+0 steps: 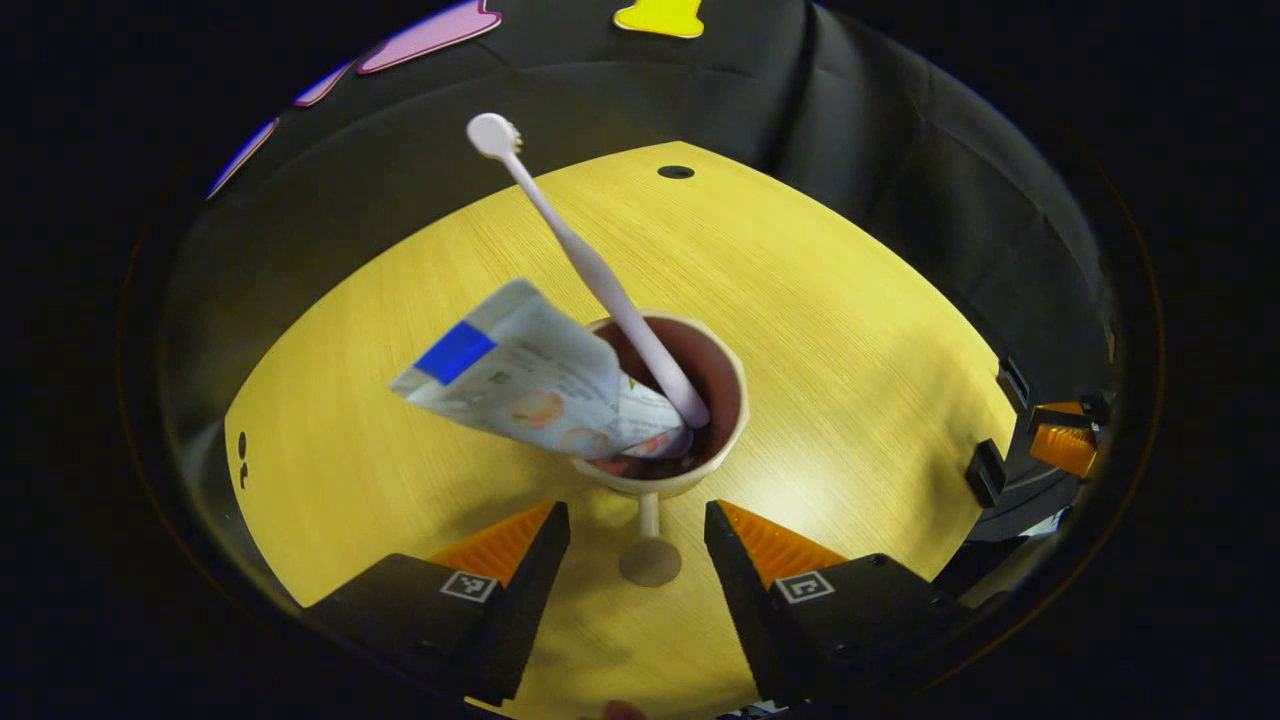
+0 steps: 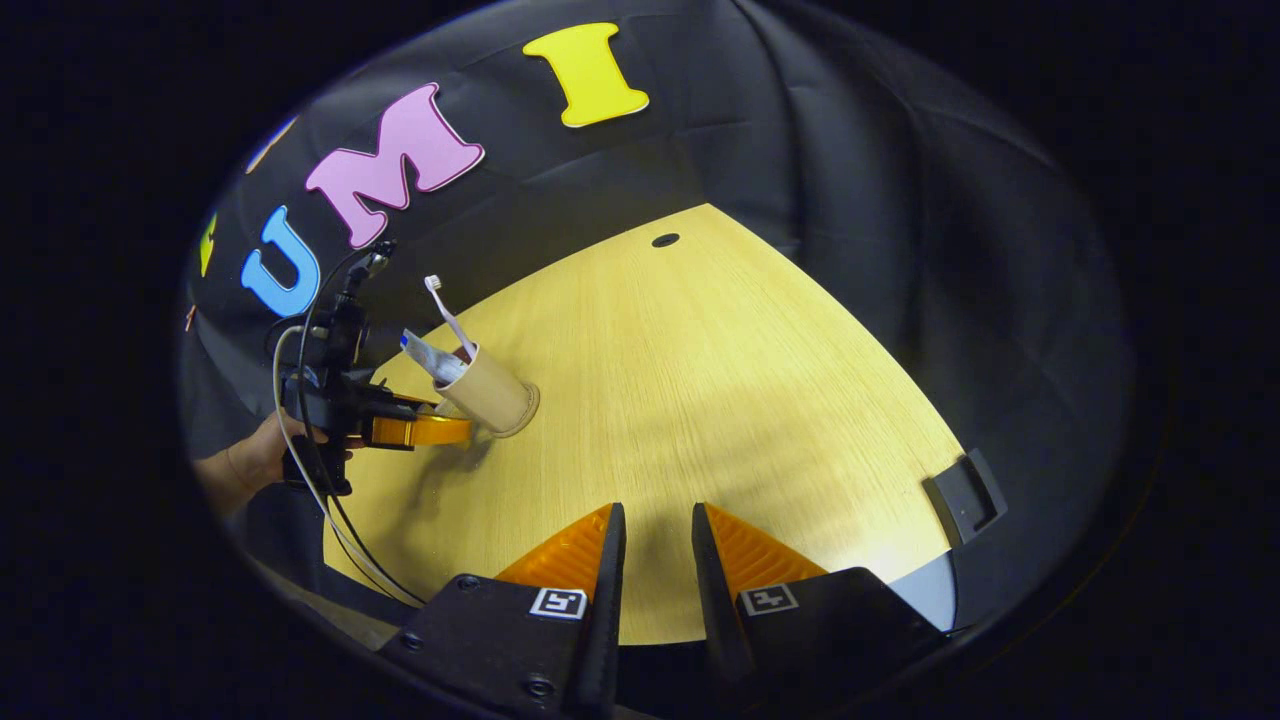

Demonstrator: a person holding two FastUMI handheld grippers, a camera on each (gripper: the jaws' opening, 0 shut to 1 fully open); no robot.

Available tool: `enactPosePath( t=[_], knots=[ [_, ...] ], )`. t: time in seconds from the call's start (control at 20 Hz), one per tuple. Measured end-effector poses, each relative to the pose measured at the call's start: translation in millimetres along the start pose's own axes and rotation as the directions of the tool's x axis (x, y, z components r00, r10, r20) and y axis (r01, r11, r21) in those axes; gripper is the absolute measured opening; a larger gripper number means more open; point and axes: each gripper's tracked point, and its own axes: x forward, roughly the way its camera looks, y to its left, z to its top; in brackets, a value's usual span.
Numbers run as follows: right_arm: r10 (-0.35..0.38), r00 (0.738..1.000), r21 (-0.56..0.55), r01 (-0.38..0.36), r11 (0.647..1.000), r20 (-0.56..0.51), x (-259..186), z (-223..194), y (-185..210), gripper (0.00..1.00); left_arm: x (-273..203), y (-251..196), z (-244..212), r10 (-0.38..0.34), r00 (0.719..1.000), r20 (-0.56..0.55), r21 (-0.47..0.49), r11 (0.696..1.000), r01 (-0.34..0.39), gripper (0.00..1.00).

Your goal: Put the toothbrush and toothpaste on the desktop into the cup, then pick up the cup and place it on the coaster on the desktop.

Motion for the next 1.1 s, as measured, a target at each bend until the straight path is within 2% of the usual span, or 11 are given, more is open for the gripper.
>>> enactPosePath(
  t=[0.2, 0.4, 0.6, 0.65, 0.7, 0.9, 0.95, 1.0, 1.05, 1.1],
  knots=[
    [0.039, 0.999, -0.033, -0.040, 0.999, -0.012, 7.2, 3.5, 25.4, 0.41, -33.9, 12.3, -14.1, 0.023, 0.999, 0.049, -0.075, 0.997, -0.019, 0.86],
    [0.105, 0.994, -0.081, -0.107, 0.991, -0.030, 8.5, 4.9, 63.7, 0.41, -80.9, 33.7, -41.9, 0.093, 0.990, 0.104, -0.175, 0.982, -0.074, 0.86],
    [0.175, 0.984, -0.125, -0.178, 0.976, -0.040, 1.8, 4.1, 103.6, 0.41, -129.9, 52.4, -64.2, 0.200, 0.957, 0.209, -0.236, 0.960, -0.149, 0.86],
    [0.192, 0.981, -0.127, -0.195, 0.972, -0.038, -1.2, 5.3, 113.1, 0.24, -142.7, 54.9, -68.5, 0.221, 0.945, 0.243, -0.248, 0.956, -0.160, 0.86],
    [0.202, 0.979, -0.135, -0.205, 0.969, -0.034, -3.6, 6.9, 120.4, 0.41, -158.1, 55.1, -75.9, 0.244, 0.926, 0.288, -0.265, 0.950, -0.167, 0.86],
    [0.230, 0.973, -0.190, -0.228, 0.955, -0.012, -18.3, 15.3, 151.9, 0.43, -201.3, 45.3, -97.7, 0.285, 0.876, 0.388, -0.329, 0.931, -0.157, 0.86],
    [0.233, 0.973, -0.196, -0.229, 0.953, -0.006, -22.7, 16.9, 156.8, 0.27, -208.7, 42.1, -101.0, 0.285, 0.871, 0.401, -0.350, 0.926, -0.142, 0.86],
    [0.242, 0.970, -0.200, -0.237, 0.951, 0.001, -27.8, 16.8, 164.6, 0.27, -215.2, 38.4, -105.1, 0.282, 0.867, 0.411, -0.371, 0.920, -0.123, 0.86],
    [0.249, 0.969, -0.205, -0.242, 0.949, 0.009, -31.9, 18.1, 170.3, 0.46, -221.6, 36.2, -109.2, 0.282, 0.863, 0.419, -0.391, 0.914, -0.108, 0.86],
    [0.253, 0.967, -0.218, -0.242, 0.946, 0.022, -38.7, 18.4, 178.4, 0.48, -230.5, 38.7, -113.6, 0.300, 0.848, 0.436, -0.425, 0.900, -0.100, 0.86]
  ],
)
